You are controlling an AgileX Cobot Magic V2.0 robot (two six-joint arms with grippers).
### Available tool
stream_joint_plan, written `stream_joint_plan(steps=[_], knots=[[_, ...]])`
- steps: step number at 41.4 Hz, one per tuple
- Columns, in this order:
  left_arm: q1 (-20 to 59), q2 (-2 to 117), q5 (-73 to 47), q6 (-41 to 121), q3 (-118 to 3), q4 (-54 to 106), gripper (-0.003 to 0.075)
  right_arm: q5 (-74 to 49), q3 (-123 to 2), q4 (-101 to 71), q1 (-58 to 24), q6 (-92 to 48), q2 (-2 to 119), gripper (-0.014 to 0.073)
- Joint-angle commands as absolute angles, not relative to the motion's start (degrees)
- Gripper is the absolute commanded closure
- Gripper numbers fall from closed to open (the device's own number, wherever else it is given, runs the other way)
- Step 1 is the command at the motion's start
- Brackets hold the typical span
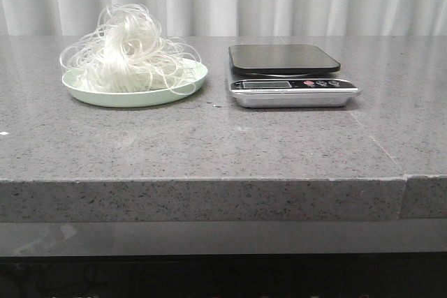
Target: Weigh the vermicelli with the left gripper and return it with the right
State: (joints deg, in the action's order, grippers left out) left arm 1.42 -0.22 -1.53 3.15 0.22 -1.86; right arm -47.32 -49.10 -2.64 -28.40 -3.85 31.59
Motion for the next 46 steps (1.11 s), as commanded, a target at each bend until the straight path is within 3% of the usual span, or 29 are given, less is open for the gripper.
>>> stream_joint_plan(steps=[1, 7, 28, 35, 46], knots=[[1.9, -1.4, 3.0, 3.1, 0.5, -1.4, 0.0574, -43.5, -50.3, -2.3, -28.1, -4.0, 31.7, 0.0452], [1.9, -1.4, 3.0, 3.1, 0.5, -1.4, 0.0574, -41.1, -47.3, -2.1, -26.2, -4.0, 29.9, 0.0452], [1.9, -1.4, 3.0, 3.1, 0.5, -1.4, 0.0574, 3.4, -6.2, -2.1, -2.2, -4.0, 3.3, 0.0452], [1.9, -1.4, 3.0, 3.1, 0.5, -1.4, 0.0574, 6.1, 1.3, -2.1, -1.5, -4.0, -1.5, 0.0452], [1.9, -1.4, 2.9, 3.1, 0.5, -1.4, 0.0574, 3.0, 1.1, -2.1, -2.6, -4.0, -1.5, 0.0452]])
